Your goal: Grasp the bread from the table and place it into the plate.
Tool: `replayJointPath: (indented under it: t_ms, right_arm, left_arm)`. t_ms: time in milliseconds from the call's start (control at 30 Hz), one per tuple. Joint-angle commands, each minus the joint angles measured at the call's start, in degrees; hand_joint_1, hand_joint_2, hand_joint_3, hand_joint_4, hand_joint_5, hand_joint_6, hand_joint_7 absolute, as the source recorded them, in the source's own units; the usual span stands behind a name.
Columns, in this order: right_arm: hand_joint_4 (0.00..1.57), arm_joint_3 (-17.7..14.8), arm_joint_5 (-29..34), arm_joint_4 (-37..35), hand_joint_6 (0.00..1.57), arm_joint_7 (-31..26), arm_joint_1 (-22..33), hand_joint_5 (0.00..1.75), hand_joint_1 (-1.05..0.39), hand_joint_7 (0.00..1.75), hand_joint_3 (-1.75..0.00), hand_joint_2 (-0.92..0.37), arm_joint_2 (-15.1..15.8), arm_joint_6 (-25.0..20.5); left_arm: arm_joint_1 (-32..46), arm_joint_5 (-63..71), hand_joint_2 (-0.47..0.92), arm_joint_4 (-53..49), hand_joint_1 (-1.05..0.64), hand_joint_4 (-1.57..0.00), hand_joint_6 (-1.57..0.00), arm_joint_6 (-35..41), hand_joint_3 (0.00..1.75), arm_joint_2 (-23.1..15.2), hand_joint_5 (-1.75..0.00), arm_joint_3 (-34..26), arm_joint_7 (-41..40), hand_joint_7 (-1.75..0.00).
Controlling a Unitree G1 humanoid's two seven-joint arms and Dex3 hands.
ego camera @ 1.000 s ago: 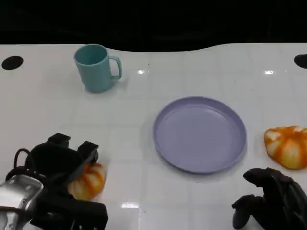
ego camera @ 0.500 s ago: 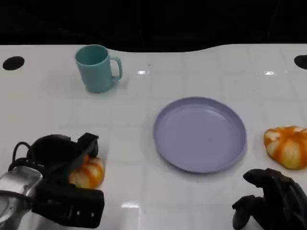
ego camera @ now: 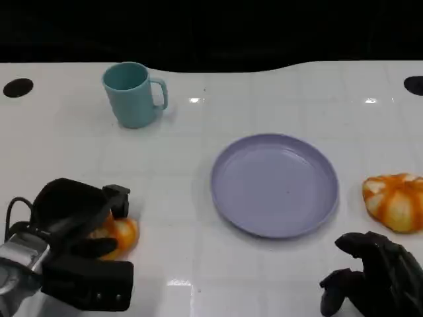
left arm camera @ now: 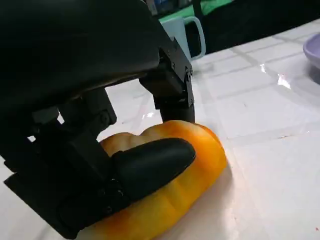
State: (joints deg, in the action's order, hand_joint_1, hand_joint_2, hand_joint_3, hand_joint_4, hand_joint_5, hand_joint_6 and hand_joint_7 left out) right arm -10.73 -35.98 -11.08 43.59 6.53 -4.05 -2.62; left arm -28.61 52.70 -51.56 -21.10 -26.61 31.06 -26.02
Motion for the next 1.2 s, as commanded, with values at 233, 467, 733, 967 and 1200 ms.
replayJointPath:
  t_ms: [233,467,733,967,1200]
  right_arm:
    - [1.57,-0.57,-0.53,0.03,1.57,-0.33,-0.23,0.62,-0.59,0.26,-0.33,-0.92,0.82,-0.06]
    - [1.57,-0.84,-0.76,-0.5,1.57,-0.08,-0.49,0.62,-0.59,0.25,-0.31,-0.92,0.73,0.1]
    - [1.57,-0.84,-0.62,-0.64,1.57,-0.3,-0.64,0.63,-0.6,0.26,-0.32,-0.92,0.62,0.07]
    - [1.57,-0.98,-0.64,-1.2,1.57,0.05,-0.89,0.62,-0.6,0.24,-0.33,-0.92,0.63,0.38]
    - [1.57,-1.09,-0.89,-1.19,1.57,0.15,-0.75,0.61,-0.59,0.24,-0.34,-0.92,0.44,0.19]
  left_arm:
    - [-1.17,0.18,0.22,-8.19,-0.69,-1.57,-1.06,-4.27,1.75,0.77,-1.75,2.92,-15.2,-1.7]
    - [0.25,-5.43,0.53,-3.87,-0.74,-1.57,-1.48,-6.78,1.75,1.05,-1.75,-0.52,-15.22,-1.75]
    - [2.59,-8.09,0.74,7.87,-0.74,-1.57,-1.57,-5.86,1.75,-0.5,-1.75,-4.45,-11.36,-1.75]
    - [3.21,-7.99,0.72,12.58,-0.79,-1.57,-1.57,-6.04,1.75,-0.88,-1.75,-6.58,-10.31,-1.75]
    - [3.54,-7.16,0.69,16.17,-0.8,-1.57,-1.51,-5.9,1.75,-1.39,-1.75,-7.49,-9.9,-1.75]
